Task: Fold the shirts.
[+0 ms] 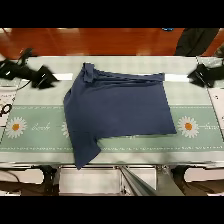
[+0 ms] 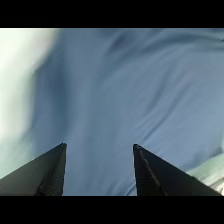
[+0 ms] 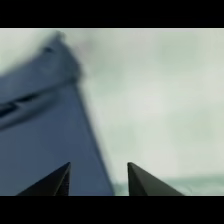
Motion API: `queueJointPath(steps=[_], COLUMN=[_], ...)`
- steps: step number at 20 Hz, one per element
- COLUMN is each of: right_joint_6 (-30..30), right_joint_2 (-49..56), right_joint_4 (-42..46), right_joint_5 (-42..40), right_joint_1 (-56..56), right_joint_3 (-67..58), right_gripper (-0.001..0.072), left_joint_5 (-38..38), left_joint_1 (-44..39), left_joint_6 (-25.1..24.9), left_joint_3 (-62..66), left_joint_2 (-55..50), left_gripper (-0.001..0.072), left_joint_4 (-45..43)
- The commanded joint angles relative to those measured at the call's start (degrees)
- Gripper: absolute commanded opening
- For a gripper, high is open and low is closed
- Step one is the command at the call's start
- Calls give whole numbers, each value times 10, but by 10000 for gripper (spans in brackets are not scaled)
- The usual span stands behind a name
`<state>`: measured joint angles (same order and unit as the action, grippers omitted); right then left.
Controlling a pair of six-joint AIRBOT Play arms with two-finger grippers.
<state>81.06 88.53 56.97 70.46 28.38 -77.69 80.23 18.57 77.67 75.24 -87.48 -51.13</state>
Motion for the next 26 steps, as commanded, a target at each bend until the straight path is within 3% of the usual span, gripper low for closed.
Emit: queueJointPath(steps=[1, 4, 7, 15, 16, 17, 18, 19, 23, 26], right_joint_6=[-9, -63, -82, -92, -92, -92, -92, -92, -63, -84], right_joint_2=[-121, -196, -219, -219, -219, -219, -219, -219, -219, -190], right_joint_4=[24, -34, -36, -37, -30, -21, -9, 9, 64, 16], right_joint_5=[-63, -82, -75, -47, -42, -35, -24, -9, 31, 39], right_joint_1=[76, 101, 101, 101, 101, 101, 101, 101, 101, 99], right_joint_3=[195, 336, 383, 384, 384, 384, 384, 384, 403, 419], right_gripper=[408, 409, 408, 408, 408, 409, 409, 409, 409, 409], left_joint_5=[-34, -49, -63, -151, -154, -156, -156, -158, -155, -156], left_joint_1=[79, 104, 86, -73, -84, -89, -89, -89, -88, -89], left_joint_6=[10, -22, -22, -2, 0, 0, -11, -28, -35, -35], left_joint_3=[-231, -388, -460, -483, -483, -483, -483, -483, -471, -466], left_joint_2=[153, 218, 220, 195, 183, 172, 165, 164, 166, 166], left_gripper=[508, 508, 508, 506, 481, 345, 74, 22, 22, 22], left_joint_4=[-49, 15, 18, 38, 38, 38, 38, 38, 38, 38])
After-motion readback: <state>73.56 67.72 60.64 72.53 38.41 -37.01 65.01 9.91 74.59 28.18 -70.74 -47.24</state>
